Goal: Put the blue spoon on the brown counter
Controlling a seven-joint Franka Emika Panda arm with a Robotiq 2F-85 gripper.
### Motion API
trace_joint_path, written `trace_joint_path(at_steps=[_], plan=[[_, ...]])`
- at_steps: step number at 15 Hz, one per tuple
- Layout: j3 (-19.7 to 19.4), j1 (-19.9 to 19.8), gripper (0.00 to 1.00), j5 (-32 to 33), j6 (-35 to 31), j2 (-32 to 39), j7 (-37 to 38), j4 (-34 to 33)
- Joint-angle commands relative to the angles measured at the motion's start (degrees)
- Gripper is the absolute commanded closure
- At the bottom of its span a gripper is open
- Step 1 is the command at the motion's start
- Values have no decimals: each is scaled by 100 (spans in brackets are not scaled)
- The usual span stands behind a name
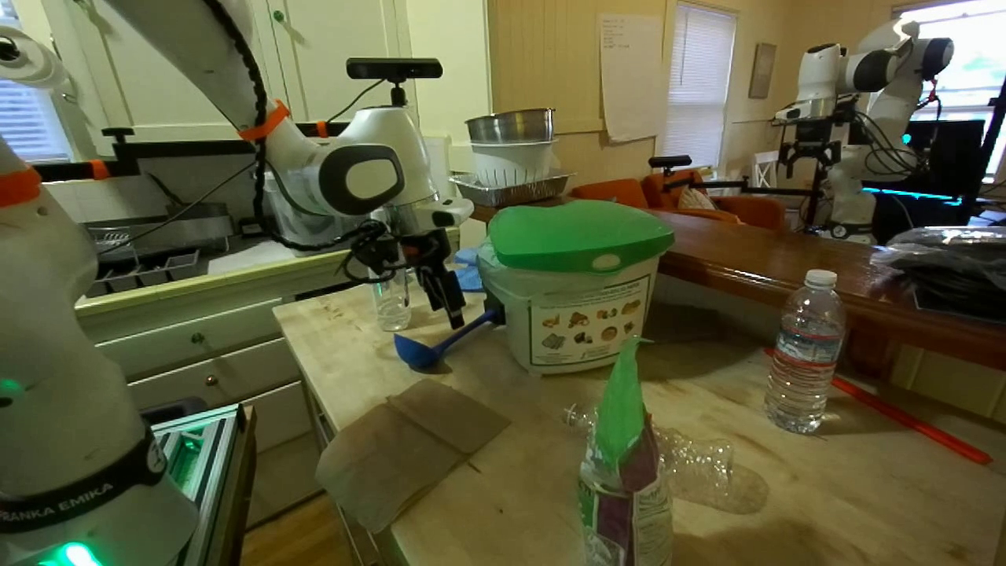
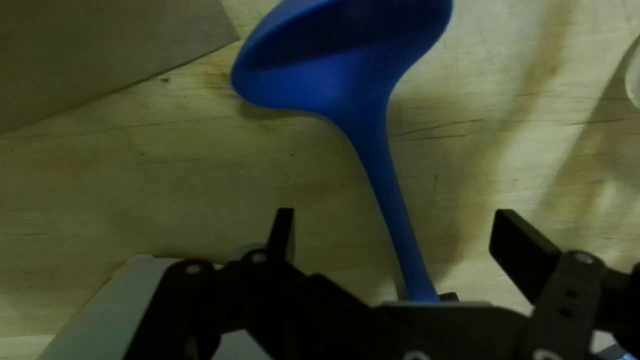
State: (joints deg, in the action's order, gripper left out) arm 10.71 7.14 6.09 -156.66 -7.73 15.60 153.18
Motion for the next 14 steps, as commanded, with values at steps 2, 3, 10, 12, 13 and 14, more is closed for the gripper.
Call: trace_joint_path(at_steps=[2, 3, 10, 12, 13, 14], plan=[[-215, 38, 0, -333, -567, 433, -925, 20], [-253, 105, 0, -577, -613, 560, -1241, -26], [-159, 124, 30, -1356, -397, 1087, -2364, -330], [-149, 99, 47, -1280, -354, 1139, -2416, -405], [-148, 96, 55, -1268, -342, 1134, -2454, -436], [-125, 104, 62, -1350, -344, 1153, -2577, -481]])
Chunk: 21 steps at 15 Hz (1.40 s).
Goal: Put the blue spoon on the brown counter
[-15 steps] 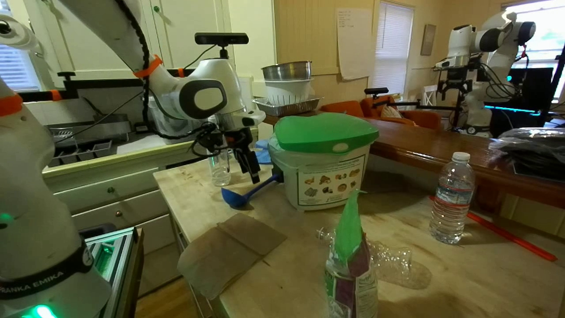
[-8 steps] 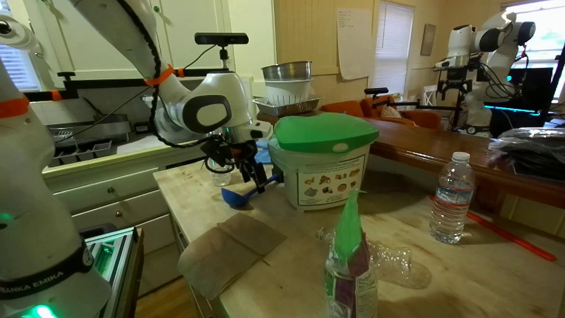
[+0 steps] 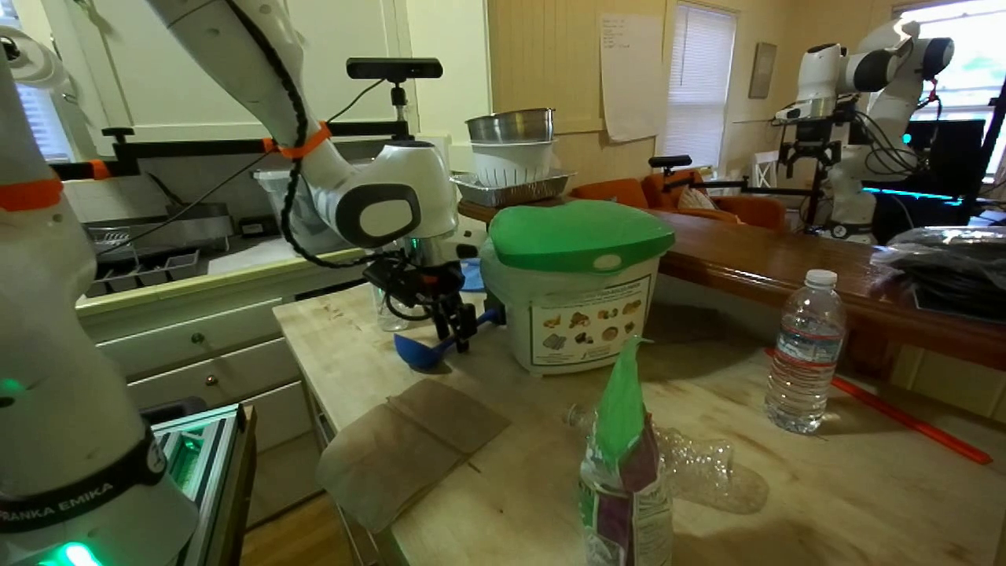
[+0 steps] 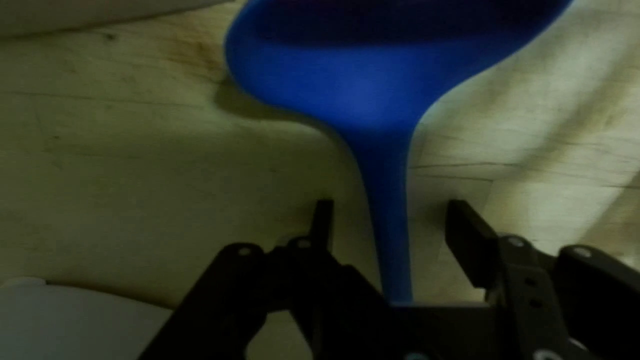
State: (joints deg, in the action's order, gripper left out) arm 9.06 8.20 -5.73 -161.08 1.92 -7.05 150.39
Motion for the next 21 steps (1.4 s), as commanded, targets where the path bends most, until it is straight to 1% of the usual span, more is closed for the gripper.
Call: trace_joint_path(at_steps=[1, 4, 5, 6, 7, 11, 13, 15, 16, 19, 21], plan=[[51, 5, 69, -151, 146, 199, -363, -257], [112, 7, 94, -210, 294, 250, -602, -414], [128, 3, 99, -211, 373, 237, -632, -445], [158, 4, 100, -282, 508, 188, -665, -470], [176, 8, 96, -310, 629, 131, -663, -484], [261, 77, 96, -542, 1394, -275, -609, -532], [218, 94, 96, -333, 1759, -555, -211, -461], [197, 130, 96, -563, 1963, -811, -367, -393], [178, 142, 96, -563, 2038, -928, -323, -364], [121, 185, 96, -538, 1815, -1258, -411, -244], [88, 218, 96, -481, 1871, -1468, -366, -234]])
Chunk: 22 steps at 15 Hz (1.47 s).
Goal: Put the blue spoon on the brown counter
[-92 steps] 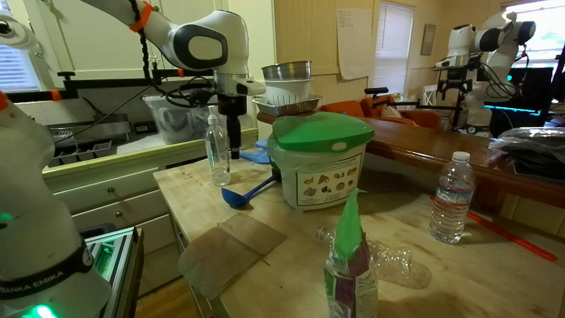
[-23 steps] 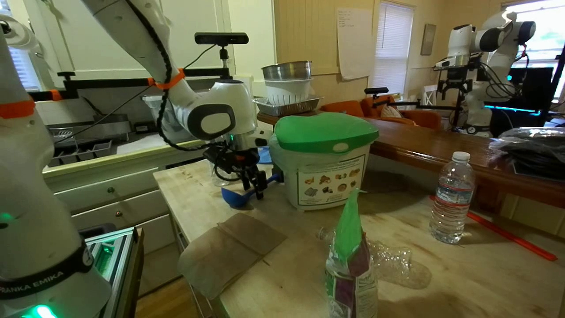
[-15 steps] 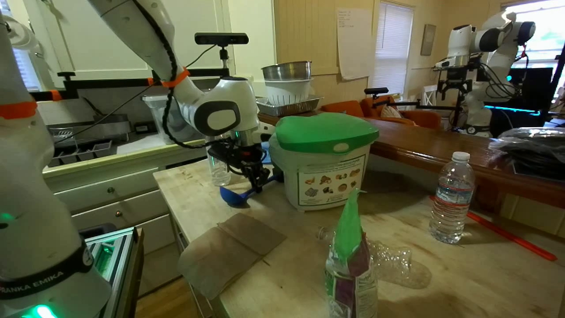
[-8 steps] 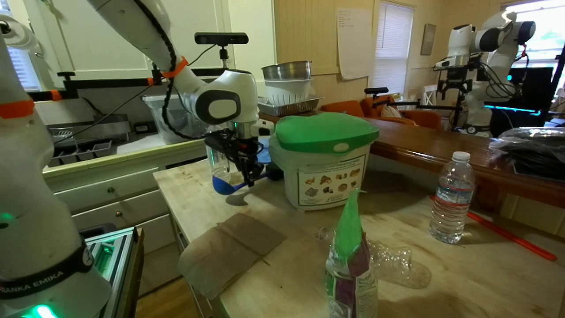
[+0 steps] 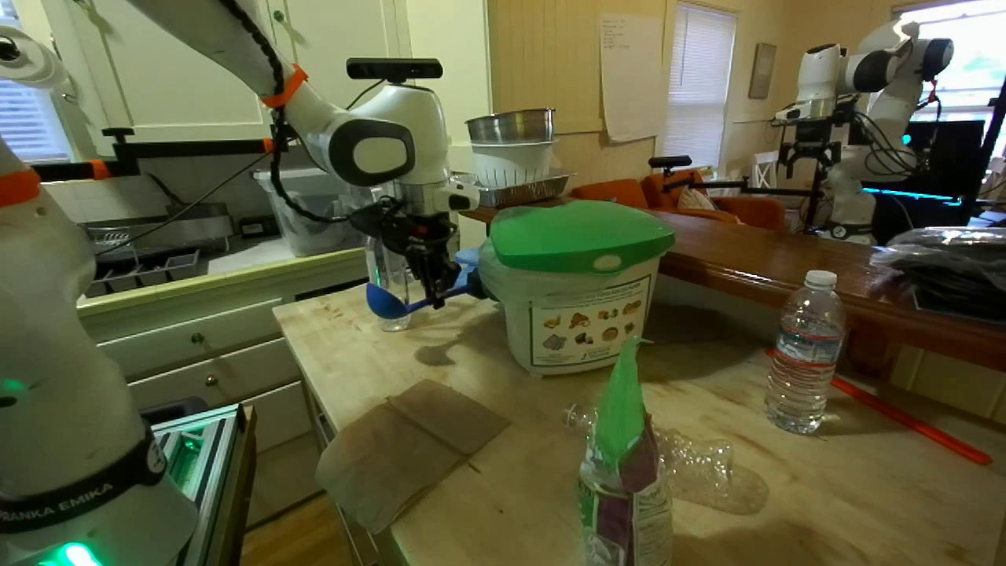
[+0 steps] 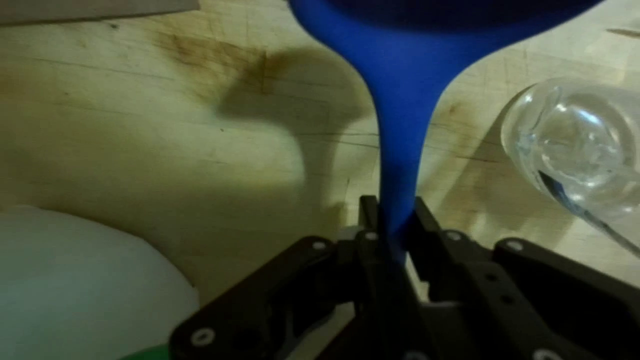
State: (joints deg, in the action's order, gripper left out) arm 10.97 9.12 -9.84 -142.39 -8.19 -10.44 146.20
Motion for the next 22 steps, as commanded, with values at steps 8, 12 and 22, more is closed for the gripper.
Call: trace_joint_path(at_steps=[8, 12, 22], plan=[[-374, 432, 96, -221, 194, -1398, -332, 144], [-541, 537, 96, -113, 330, -1835, -402, 125], [-1073, 270, 96, 241, 1452, -2667, -528, -704]])
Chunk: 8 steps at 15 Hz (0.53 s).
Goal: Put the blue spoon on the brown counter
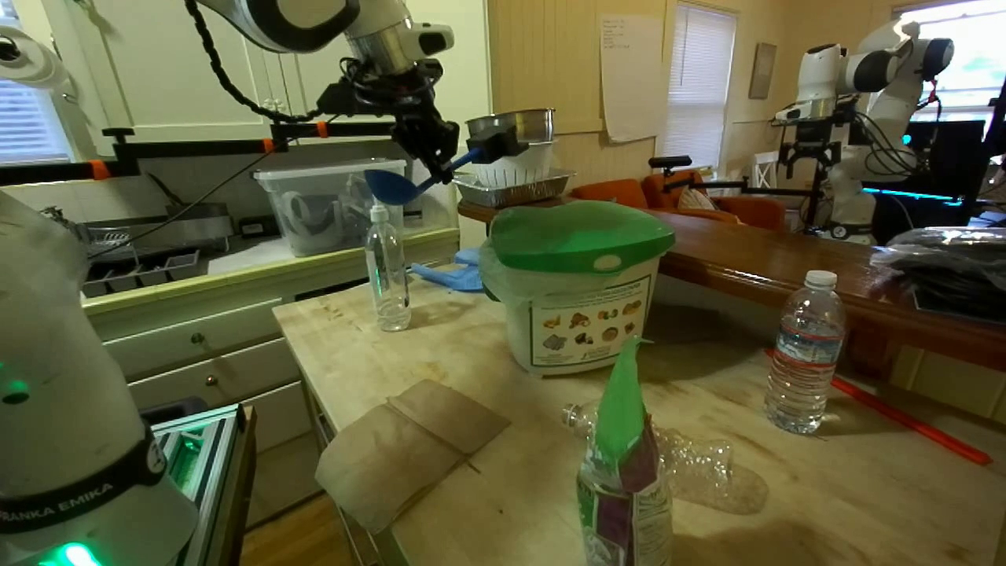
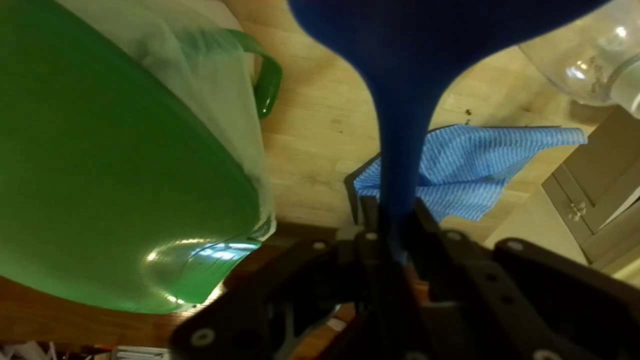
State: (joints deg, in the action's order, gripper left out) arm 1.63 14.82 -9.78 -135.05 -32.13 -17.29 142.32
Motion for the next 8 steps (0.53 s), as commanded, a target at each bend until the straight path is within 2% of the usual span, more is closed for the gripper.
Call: trace_joint_path(at_steps=[1, 5, 8], plan=[[-292, -336, 96, 185, 1029, -317, 57, -458], [-939, -792, 96, 312, 1997, -228, -390, -1127], [-1545, -963, 96, 316, 2192, 251, -1136, -1774]])
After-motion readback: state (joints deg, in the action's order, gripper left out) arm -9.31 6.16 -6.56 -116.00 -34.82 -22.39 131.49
